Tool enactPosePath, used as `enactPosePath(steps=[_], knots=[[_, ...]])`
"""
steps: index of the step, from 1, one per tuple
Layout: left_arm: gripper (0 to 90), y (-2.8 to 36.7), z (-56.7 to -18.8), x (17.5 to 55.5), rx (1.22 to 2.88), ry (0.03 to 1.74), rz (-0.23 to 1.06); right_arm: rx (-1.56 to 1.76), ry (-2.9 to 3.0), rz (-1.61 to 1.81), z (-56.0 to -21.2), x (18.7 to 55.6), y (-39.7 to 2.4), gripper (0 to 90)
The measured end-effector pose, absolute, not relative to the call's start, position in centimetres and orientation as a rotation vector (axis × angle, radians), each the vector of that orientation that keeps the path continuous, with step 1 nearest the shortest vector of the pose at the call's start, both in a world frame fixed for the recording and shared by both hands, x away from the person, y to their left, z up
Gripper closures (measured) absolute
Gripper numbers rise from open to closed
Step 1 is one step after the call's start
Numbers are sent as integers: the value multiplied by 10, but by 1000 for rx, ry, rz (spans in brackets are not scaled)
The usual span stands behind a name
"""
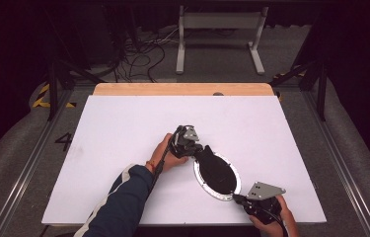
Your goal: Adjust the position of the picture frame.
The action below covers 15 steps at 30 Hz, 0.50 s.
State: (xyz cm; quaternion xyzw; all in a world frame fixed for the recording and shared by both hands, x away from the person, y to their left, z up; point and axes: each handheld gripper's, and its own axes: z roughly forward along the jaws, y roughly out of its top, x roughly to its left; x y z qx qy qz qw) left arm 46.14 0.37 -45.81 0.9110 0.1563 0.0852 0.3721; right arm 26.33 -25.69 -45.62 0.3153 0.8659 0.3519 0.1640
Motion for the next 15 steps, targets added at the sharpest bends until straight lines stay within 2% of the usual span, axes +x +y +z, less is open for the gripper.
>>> enactPosePath(steps=[15], knots=[[899, 43, -456, 446, 2373, 375, 188, 974, 2385, 986, -458, 275, -254, 900]])
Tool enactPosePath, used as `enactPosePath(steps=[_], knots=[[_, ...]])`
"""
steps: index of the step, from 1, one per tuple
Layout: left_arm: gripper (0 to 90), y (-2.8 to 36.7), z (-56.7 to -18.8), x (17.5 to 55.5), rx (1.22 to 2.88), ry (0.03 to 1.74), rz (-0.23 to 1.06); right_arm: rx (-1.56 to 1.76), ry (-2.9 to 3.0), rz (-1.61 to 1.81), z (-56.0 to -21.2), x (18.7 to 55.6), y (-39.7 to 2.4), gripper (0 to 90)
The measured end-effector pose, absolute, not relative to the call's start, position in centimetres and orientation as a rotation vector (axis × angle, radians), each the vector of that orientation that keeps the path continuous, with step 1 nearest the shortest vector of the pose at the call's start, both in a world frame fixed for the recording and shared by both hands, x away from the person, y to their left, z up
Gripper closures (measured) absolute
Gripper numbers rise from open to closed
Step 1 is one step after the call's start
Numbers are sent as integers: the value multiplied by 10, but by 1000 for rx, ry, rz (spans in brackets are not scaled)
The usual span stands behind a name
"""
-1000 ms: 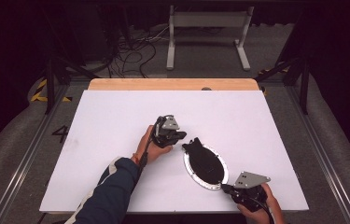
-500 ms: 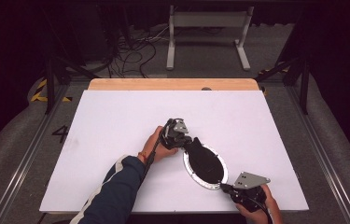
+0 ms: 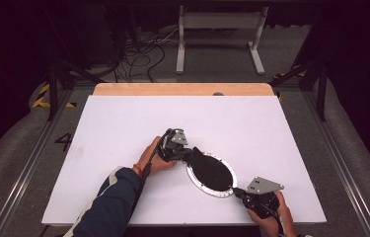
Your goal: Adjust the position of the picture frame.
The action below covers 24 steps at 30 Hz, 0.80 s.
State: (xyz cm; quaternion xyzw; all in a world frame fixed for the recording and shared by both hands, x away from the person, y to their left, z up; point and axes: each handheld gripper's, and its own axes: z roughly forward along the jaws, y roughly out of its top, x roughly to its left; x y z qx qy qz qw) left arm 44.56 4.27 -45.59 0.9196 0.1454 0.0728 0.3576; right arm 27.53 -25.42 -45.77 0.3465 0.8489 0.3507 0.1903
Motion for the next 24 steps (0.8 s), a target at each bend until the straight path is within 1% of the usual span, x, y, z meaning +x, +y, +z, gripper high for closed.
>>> enactPosePath(steps=[6, 15, 24], knots=[[899, 56, -457, 437, 2371, 369, 181, 1001, 2368, 987, -458, 278, -252, 900], [899, 61, -456, 428, 2383, 361, 200, 994, 2411, 1052, -458, 273, -245, 900], [899, 72, -458, 423, 2359, 382, 172, 1017, 2352, 1007, -459, 279, -243, 900]])
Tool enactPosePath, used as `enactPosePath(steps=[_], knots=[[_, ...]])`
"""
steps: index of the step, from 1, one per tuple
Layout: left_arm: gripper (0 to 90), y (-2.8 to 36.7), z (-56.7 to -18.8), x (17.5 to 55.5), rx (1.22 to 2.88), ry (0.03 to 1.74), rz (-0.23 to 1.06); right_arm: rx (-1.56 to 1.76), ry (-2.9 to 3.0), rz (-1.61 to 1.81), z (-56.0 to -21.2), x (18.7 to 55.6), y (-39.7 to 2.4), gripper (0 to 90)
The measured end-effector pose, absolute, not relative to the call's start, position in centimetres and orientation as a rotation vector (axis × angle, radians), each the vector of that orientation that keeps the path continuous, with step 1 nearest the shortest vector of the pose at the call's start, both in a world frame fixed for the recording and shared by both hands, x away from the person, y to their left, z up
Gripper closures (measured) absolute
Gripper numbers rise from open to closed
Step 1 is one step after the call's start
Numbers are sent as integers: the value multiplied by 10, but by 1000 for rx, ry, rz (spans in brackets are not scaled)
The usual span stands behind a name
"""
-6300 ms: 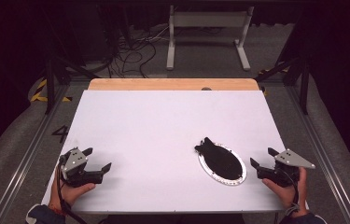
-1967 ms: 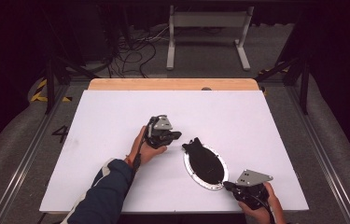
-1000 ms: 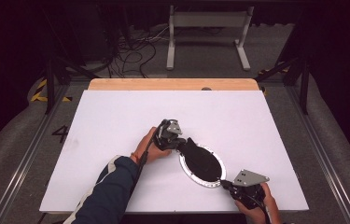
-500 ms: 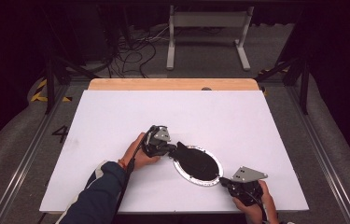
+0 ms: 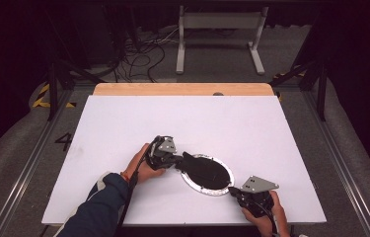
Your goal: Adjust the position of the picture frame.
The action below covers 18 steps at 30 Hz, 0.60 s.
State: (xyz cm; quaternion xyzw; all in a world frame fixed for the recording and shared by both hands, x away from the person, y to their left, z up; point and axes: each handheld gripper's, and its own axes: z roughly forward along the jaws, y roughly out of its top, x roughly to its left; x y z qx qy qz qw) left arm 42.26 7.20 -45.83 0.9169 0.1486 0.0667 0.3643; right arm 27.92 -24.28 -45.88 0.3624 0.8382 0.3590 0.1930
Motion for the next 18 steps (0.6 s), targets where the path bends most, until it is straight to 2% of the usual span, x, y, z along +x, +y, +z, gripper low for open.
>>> enactPosePath(steps=[11, 18], knots=[[897, 82, -458, 412, 2379, 347, 213, 997, 2387, 1025, -459, 278, -237, 900], [898, 87, -458, 409, 2378, 344, 179, 930, 2404, 1004, -460, 277, -221, 900]])
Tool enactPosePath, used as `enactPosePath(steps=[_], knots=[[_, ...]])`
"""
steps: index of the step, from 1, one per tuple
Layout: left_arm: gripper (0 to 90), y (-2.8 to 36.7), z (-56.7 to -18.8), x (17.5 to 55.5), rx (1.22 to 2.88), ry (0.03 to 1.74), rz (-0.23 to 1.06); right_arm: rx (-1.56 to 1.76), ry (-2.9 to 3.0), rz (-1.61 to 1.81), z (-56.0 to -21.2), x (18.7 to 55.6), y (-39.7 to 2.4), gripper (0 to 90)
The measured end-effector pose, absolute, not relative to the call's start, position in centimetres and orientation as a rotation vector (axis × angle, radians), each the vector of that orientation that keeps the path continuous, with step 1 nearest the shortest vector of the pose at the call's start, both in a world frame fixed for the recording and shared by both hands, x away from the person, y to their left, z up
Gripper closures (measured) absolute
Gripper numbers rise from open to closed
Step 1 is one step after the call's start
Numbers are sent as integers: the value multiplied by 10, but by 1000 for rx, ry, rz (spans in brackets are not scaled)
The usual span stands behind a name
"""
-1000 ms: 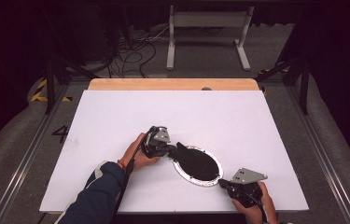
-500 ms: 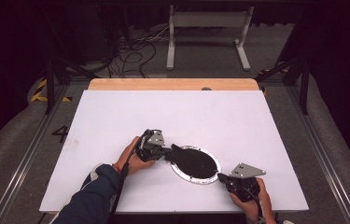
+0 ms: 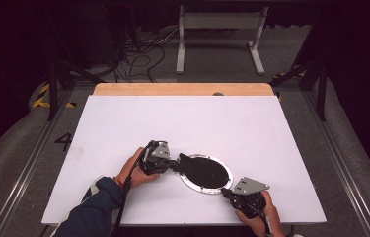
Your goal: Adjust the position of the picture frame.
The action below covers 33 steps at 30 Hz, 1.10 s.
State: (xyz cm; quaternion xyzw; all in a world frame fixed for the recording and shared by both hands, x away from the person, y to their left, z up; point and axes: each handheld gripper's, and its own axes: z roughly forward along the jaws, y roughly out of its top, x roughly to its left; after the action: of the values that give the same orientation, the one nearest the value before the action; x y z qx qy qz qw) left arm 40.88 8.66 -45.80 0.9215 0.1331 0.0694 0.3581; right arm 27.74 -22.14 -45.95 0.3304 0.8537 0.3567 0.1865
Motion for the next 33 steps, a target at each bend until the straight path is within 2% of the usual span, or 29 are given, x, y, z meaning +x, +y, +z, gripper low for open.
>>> enactPosePath(steps=[33], knots=[[899, 101, -461, 385, 2358, 333, 132, 1047, 2349, 1037, -461, 334, -213, 900]])
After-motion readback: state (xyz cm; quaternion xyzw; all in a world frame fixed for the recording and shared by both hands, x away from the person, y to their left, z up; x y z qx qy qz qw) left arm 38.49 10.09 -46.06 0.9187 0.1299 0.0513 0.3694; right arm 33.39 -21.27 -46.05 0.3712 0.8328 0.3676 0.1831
